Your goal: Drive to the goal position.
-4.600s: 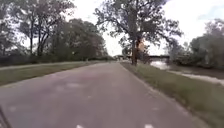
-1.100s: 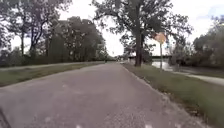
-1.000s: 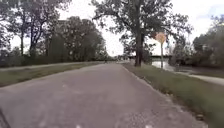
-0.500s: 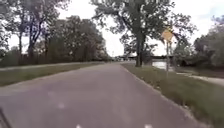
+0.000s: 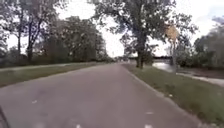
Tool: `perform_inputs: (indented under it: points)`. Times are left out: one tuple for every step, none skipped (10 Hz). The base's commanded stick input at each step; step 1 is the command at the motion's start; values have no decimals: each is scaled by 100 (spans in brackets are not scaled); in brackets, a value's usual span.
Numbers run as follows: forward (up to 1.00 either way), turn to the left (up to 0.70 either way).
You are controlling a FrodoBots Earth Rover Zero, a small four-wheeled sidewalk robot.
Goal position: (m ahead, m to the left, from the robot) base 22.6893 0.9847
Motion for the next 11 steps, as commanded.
perform_inputs:
  points:
    - [100, 0]
    - [100, 0]
    - [100, 0]
    - [100, 0]
    - [100, 0]
    - [100, 0]
    - [100, 0]
    - [100, 0]
    - [100, 0]
    - [100, 0]
    - [100, 0]
